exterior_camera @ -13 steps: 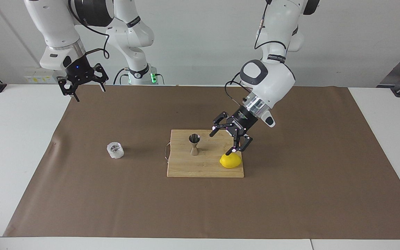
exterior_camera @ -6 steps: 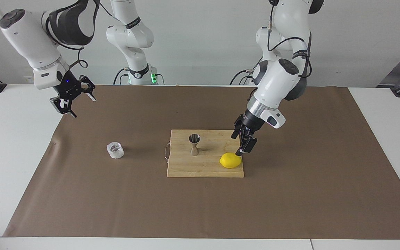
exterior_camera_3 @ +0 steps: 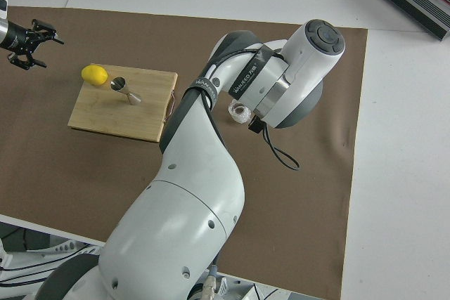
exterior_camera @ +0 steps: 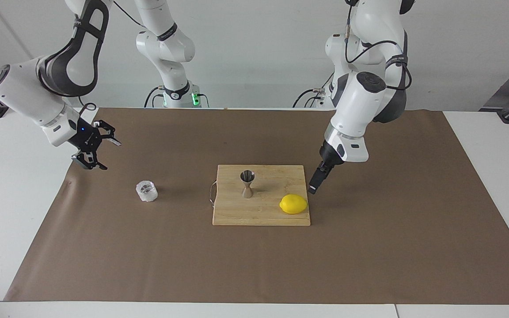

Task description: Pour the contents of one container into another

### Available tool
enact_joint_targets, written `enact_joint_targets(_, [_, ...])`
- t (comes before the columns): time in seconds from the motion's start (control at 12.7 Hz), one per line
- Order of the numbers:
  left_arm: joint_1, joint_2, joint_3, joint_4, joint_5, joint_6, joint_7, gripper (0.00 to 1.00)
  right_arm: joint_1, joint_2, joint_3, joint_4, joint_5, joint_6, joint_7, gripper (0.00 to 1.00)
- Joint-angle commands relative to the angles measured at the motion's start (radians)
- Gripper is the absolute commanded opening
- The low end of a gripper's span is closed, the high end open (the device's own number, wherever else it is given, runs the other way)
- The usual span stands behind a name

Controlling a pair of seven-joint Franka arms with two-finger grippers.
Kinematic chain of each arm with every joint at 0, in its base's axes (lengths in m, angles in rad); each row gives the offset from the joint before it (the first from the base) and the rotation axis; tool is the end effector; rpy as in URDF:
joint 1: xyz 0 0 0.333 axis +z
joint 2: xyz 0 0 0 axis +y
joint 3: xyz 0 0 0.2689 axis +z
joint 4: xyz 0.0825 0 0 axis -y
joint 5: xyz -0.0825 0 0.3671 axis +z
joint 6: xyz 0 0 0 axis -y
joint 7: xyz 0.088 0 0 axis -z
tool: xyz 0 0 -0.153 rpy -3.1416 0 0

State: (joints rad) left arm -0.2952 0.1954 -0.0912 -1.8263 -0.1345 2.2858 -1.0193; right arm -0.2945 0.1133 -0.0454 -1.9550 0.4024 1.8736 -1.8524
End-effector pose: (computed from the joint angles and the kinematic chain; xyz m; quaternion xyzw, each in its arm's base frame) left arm 0.5763 -0.2409 0.3714 0.9272 0.3446 0.0585 0.1344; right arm 0.5207 -0.1342 0.3293 -0.7632 -0.6128 -0.1181 0.1675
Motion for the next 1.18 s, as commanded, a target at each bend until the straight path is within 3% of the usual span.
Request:
enact_joint_targets(0.0, [0.077, -0.045, -0.002, -0.005, 0.016, -0.104, 0.381, 1.0, -0.029, 0.061, 0.01, 0.005, 0.087, 0.001, -0.143, 1.0])
enact_joint_targets(0.24, [0.172, -0.074, -0.002, -0.005, 0.065, -0.196, 0.727, 1.0, -0.031, 0.118, 0.012, 0.005, 0.148, 0.01, -0.276, 1.0])
enact_joint_targets(0.39, [0.246, -0.105, -0.002, -0.002, 0.076, -0.23, 0.881, 1.0, -0.035, 0.195, 0.012, 0.016, 0.258, 0.003, -0.405, 1.0])
enact_joint_targets(0.55, [0.283, -0.126, -0.002, 0.031, 0.097, -0.313, 0.939, 1.0, -0.043, 0.23, 0.015, 0.036, 0.302, -0.002, -0.465, 1.0])
enact_joint_targets(0.86, [0.28, -0.131, -0.004, 0.237, 0.162, -0.626, 0.976, 1.0, -0.043, 0.284, 0.024, 0.082, 0.325, -0.004, -0.542, 1.0])
enact_joint_targets(1.1, [0.28, -0.198, -0.005, 0.254, 0.157, -0.687, 0.986, 1.0, -0.043, 0.312, 0.045, 0.108, 0.332, -0.002, -0.55, 1.0])
